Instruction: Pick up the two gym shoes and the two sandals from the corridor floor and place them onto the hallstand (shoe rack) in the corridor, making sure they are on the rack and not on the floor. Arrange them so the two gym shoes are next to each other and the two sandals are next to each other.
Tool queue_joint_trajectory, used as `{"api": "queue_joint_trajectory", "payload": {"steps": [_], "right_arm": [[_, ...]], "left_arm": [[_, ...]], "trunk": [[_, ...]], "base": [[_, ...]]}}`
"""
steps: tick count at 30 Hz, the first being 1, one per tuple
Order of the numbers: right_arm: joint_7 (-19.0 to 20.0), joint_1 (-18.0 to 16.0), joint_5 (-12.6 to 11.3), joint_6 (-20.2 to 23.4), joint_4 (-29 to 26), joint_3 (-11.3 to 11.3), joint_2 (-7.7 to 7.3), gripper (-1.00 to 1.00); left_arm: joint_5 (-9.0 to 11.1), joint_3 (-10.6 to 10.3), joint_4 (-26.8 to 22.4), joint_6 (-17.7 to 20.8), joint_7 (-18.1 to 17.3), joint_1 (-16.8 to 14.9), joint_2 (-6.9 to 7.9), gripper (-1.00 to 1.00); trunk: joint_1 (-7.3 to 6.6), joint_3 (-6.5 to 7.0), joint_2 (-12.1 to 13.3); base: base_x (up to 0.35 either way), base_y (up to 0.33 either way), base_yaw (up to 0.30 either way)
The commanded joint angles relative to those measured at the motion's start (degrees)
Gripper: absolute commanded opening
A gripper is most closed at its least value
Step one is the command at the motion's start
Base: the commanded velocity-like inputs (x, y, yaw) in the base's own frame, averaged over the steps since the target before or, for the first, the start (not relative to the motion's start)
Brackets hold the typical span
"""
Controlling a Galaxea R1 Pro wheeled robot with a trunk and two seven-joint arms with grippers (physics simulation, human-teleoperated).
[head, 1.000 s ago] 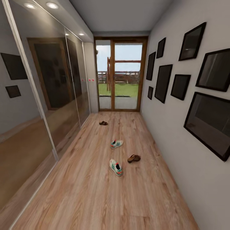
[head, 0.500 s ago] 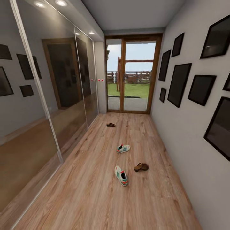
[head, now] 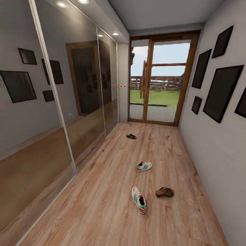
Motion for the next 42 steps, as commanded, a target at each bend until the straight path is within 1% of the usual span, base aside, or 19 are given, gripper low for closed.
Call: {"api": "queue_joint_trajectory", "payload": {"steps": [1, 8, 21, 23, 25, 26, 28, 29, 30, 32, 34, 35, 36, 39, 40, 41, 42], "right_arm": [[0.0, -0.01, 0.01, -0.11, -0.01, -0.02, -0.01, 1.0], [-0.01, -0.01, 0.01, -0.11, -0.02, -0.02, -0.04, 1.0], [-0.02, -0.01, 0.01, -0.11, -0.15, -0.23, -0.09, 1.0], [-0.13, -0.01, 0.01, -0.05, -0.49, -0.35, -0.2, 1.0], [-0.15, -0.01, 0.01, 0.03, -0.8, -0.35, -0.23, 1.0], [-0.17, -0.11, -0.01, 0.28, -1.09, -0.36, -0.24, 1.0], [-0.18, -0.35, -0.03, 0.51, -1.29, -0.36, -0.25, 1.0], [-0.2, -0.94, -0.02, 0.68, -1.52, -0.36, -0.29, 1.0], [-0.33, -5.1, -0.02, 1.16, -3.41, -0.37, -0.28, 1.0], [-0.36, -7.25, -0.04, 1.76, -4.57, -0.37, -0.25, 1.0], [-0.37, -9.6, -0.06, 3.03, -5.63, -0.37, -0.22, 1.0], [-0.37, -11.89, -0.07, 5.14, -6.53, -0.38, -0.21, 1.0], [-0.3, -16.75, -0.04, 11.7, -8.08, -0.39, -0.12, 1.0], [-0.25, -20.47, -0.15, 17.36, -9.43, -0.38, -0.08, 1.0], [-0.17, -22.59, -0.27, 20.76, -10.46, -0.38, -0.12, 1.0], [-0.18, -24.21, -0.36, 23.5, -11.44, -0.4, -0.14, 1.0], [0.05, -25.9, -0.49, 26.58, -13.27, -0.43, -0.16, 1.0]], "left_arm": [[-0.02, 0.02, -0.05, -0.08, 0.01, 0.01, -0.01, 1.0], [-0.02, 0.02, -0.07, -0.08, 0.01, 0.01, -0.01, 1.0], [0.03, 0.06, -0.04, -0.06, 0.01, 0.01, 0.02, 1.0], [-0.3, 0.1, -1.23, 0.21, 0.17, -0.8, 0.1, 1.0], [-0.32, 0.1, -1.39, 0.64, 0.24, -2.41, 0.16, 1.0], [-0.32, 0.1, -1.44, 1.55, 0.25, -5.11, 0.22, 1.0], [-0.28, 0.1, -1.32, 3.16, 0.26, -8.41, 0.26, 1.0], [-0.25, 0.09, -1.06, 5.62, 0.23, -11.83, 0.27, 1.0], [-0.2, 0.06, -0.35, 13.78, 0.06, -19.28, 0.24, 1.0], [-0.15, 0.04, -0.25, 16.33, 0.01, -21.98, 0.19, 1.0], [-0.1, 0.02, -0.2, 18.03, -0.04, -24.7, 0.1, 1.0], [-0.02, -0.02, -0.12, 19.19, -0.08, -27.4, 0.01, 1.0], [0.1, -0.05, 0.07, 20.56, -0.13, -32.16, -0.08, 1.0], [0.17, -0.06, 0.15, 21.24, -0.15, -35.05, -0.09, 1.0], [0.2, -0.06, 0.19, 21.77, -0.16, -36.71, -0.1, 1.0], [0.22, -0.07, 0.21, 22.59, -0.16, -38.21, -0.1, 1.0], [0.2, -0.07, 0.18, 25.03, -0.2, -40.26, -0.14, 1.0]], "trunk": [[0.04, -0.04, -0.02], [0.04, -0.04, -0.02], [0.04, -0.04, -0.02], [0.04, -0.04, -0.02], [0.04, -0.04, -0.02], [0.04, -0.04, -0.02], [0.04, -0.04, -0.02], [0.04, -0.04, -0.02], [0.04, -0.04, -0.02], [0.04, -0.04, -0.02], [0.04, -0.04, -0.02], [0.04, -0.04, -0.02], [0.04, -0.04, -0.02], [0.04, -0.04, -0.02], [0.04, -0.04, -0.02], [0.04, -0.04, -0.02], [0.04, -0.04, -0.02]], "base": [[0.34, -0.151, 0.294], [0.315, -0.165, 0.194], [0.288, -0.172, 0.01], [0.062, -0.038, 0.0], [0.035, -0.021, 0.0], [0.02, -0.012, 0.0], [0.014, -0.009, 0.0], [0.008, -0.005, 0.0], [0.003, -0.002, 0.0], [0.002, -0.001, 0.0], [0.001, -0.001, 0.0], [0.0, 0.0, 0.0], [0.0, 0.0, 0.0], [0.0, 0.0, 0.0], [0.0, 0.0, 0.0], [0.0, 0.0, 0.0], [0.0, 0.0, 0.0]]}}
